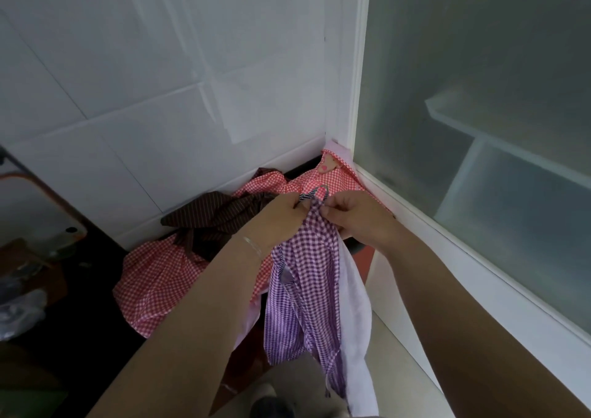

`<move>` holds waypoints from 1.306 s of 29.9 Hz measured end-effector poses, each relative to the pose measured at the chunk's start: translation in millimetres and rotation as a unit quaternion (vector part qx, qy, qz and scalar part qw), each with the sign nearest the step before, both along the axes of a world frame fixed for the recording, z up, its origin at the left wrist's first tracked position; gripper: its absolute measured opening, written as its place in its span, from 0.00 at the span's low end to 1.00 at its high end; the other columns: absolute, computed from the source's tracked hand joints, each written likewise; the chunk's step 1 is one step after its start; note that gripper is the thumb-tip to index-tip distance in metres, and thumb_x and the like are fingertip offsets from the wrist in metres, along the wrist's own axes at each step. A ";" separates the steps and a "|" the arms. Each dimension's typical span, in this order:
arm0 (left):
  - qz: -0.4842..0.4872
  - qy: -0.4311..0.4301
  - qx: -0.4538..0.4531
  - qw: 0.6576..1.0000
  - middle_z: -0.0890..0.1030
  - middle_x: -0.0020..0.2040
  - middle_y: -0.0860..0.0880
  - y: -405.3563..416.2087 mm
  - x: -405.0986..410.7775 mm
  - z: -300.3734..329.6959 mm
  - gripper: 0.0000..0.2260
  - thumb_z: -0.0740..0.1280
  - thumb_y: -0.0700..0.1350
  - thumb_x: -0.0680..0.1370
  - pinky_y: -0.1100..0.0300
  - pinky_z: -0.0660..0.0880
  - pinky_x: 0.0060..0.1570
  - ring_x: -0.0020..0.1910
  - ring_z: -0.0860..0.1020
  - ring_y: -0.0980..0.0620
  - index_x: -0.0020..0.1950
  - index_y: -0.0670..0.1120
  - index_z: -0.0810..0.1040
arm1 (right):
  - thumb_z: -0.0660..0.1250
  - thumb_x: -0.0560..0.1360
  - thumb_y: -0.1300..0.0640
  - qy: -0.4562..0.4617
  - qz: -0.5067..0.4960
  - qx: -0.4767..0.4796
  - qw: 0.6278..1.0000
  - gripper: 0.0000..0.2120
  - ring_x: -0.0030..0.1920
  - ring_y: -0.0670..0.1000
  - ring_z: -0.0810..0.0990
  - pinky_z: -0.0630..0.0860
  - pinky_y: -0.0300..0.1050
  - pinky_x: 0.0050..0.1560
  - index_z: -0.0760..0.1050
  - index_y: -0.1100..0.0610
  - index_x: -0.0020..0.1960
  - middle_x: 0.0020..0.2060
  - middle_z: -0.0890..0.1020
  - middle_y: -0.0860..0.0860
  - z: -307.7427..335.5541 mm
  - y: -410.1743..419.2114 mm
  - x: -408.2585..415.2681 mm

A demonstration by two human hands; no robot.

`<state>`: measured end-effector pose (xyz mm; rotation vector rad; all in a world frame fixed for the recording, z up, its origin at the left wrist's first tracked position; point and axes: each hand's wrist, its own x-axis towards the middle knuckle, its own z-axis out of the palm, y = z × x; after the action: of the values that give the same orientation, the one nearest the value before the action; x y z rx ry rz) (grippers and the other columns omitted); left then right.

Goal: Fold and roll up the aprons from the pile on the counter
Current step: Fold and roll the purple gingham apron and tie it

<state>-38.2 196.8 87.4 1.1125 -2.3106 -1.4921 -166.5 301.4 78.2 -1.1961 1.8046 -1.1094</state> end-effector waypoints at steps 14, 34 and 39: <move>-0.163 -0.038 -0.115 0.979 0.81 0.43 0.48 -13.8 -6.8 72.4 0.10 0.61 0.45 0.81 0.56 0.74 0.48 0.42 0.76 0.53 0.44 0.46 0.78 | 0.60 0.76 0.67 -0.111 0.071 0.030 0.991 0.13 0.49 0.53 0.82 0.77 0.49 0.57 0.78 0.53 0.51 0.47 0.84 0.51 9.1 5.0 2.9; -0.027 0.045 -0.095 0.994 0.79 0.44 0.52 -4.7 -33.2 42.7 0.04 0.62 0.43 0.80 0.64 0.72 0.46 0.46 0.76 0.52 0.48 0.49 0.76 | 0.65 0.73 0.61 -0.055 0.030 0.070 0.996 0.10 0.45 0.53 0.80 0.76 0.46 0.40 0.68 0.50 0.49 0.48 0.81 0.54 8.0 37.5 -31.1; -0.008 0.021 -0.079 0.997 0.78 0.42 0.50 -17.9 -33.4 56.3 0.03 0.63 0.40 0.80 0.64 0.71 0.41 0.41 0.75 0.56 0.50 0.46 0.75 | 0.62 0.75 0.62 0.033 0.011 0.001 0.999 0.11 0.44 0.42 0.77 0.71 0.39 0.45 0.72 0.46 0.43 0.41 0.79 0.42 1.1 24.1 -9.3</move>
<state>-71.6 178.9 143.7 1.0129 -2.3675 -1.2975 -175.8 325.4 79.3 -1.2606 1.8371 -1.0674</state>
